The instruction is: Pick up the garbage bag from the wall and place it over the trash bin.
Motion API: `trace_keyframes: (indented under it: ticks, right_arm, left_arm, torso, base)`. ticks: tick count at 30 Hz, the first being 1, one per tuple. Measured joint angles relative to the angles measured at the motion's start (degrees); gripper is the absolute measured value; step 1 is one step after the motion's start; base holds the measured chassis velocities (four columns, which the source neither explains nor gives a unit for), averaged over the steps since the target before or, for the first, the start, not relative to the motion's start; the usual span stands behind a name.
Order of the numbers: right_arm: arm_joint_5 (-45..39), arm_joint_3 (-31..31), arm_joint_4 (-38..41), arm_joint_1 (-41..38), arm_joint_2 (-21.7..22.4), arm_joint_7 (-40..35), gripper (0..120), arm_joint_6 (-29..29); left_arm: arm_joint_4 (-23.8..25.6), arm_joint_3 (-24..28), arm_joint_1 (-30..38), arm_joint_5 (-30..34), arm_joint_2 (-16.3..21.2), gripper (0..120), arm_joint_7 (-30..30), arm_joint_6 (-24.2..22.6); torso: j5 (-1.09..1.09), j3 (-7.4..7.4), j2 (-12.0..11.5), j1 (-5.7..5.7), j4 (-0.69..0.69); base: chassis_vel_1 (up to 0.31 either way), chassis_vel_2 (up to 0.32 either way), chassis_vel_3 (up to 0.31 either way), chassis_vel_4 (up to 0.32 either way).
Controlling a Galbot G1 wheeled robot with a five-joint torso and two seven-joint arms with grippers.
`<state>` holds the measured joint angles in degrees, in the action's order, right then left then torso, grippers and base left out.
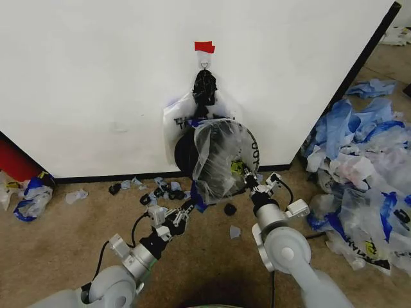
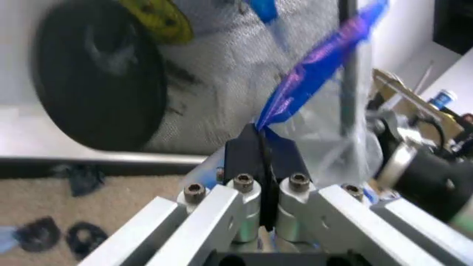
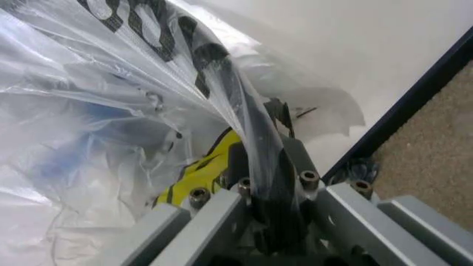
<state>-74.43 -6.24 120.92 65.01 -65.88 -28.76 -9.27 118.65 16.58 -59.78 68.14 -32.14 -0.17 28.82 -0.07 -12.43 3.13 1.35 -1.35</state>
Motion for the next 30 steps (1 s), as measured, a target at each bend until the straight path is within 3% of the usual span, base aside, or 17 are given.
trace_keyframes:
  ticks: [13,22,30]
  right_arm:
    - [-0.59,-2.38,1.15,0.4,1.44,-2.75,0,1.25]
    - [-2.02,-3.15,3.85,1.2,3.15,-6.06,0,3.09]
    - [-4.1,-3.74,6.32,1.47,4.34,-9.51,0,4.69]
  left_arm:
    - [-0.15,-2.59,-2.98,-1.77,-0.6,0,-2.47,0.01]
    - [-3.11,-4.34,-1.44,-2.38,-3.07,0,-7.15,0.03]
    - [-5.03,-1.83,-1.92,-4.06,-4.44,0,-7.2,0.09]
  torso:
    - [0.0,0.0,0.0,0.0,0.01]
    - [0.03,0.0,0.0,0.0,0.0]
    - [-0.01,0.0,0.0,0.0,0.01]
  base:
    - [0.0,0.0,0.0,0.0]
    - [0.0,0.0,0.0,0.0]
    - [0.0,0.0,0.0,0.0]
